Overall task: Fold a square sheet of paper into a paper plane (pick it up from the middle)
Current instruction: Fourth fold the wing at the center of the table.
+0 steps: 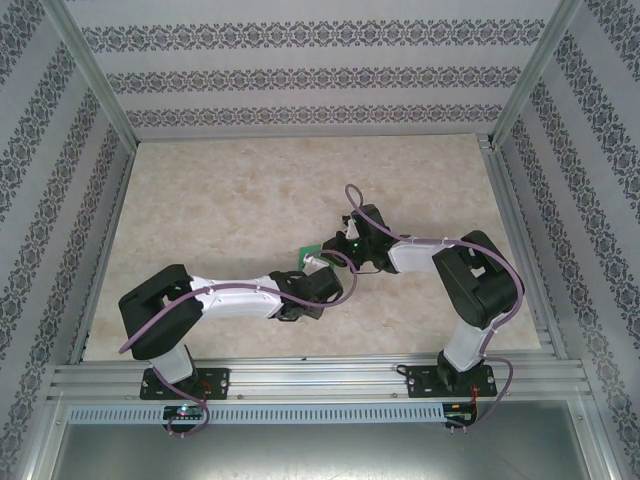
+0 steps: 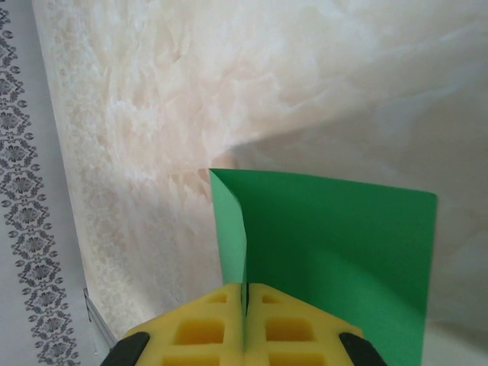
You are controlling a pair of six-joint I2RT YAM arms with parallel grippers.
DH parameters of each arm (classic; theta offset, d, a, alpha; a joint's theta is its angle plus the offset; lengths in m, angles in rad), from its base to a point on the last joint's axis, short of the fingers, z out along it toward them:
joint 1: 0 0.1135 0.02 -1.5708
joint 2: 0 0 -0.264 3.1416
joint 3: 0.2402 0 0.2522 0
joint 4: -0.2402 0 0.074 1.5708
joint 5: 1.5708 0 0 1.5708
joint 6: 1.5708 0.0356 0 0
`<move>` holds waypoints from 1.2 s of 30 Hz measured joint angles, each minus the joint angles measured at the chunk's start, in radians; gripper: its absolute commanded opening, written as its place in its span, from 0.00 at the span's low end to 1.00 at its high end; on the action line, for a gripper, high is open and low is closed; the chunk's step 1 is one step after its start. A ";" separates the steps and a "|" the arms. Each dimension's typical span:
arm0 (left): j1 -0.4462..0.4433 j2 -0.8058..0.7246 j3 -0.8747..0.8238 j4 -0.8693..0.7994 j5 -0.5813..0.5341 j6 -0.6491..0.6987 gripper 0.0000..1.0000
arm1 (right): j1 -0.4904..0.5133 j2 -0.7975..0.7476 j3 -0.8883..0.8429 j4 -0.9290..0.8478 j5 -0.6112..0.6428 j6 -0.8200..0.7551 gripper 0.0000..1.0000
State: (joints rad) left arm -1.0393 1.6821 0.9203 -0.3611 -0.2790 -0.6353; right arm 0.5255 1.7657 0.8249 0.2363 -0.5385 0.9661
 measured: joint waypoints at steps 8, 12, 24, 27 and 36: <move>-0.008 0.003 0.001 -0.022 -0.038 -0.013 0.42 | 0.000 0.000 -0.001 0.007 0.001 0.005 0.07; -0.014 0.006 0.001 -0.023 -0.045 -0.021 0.37 | 0.000 0.000 0.000 0.007 0.000 0.007 0.12; -0.022 0.010 0.001 -0.037 -0.074 -0.039 0.32 | 0.000 0.000 0.001 0.006 -0.001 0.003 0.26; -0.022 0.010 0.001 -0.037 -0.078 -0.047 0.29 | 0.000 0.000 0.001 0.006 -0.001 0.003 0.28; -0.022 0.010 0.002 -0.037 -0.078 -0.057 0.22 | 0.000 -0.084 0.001 -0.070 0.023 -0.040 0.39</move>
State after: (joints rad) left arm -1.0611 1.6917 0.9218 -0.3985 -0.3569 -0.6926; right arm 0.5251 1.6814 0.8257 0.1665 -0.5156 0.9264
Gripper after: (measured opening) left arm 0.230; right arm 0.380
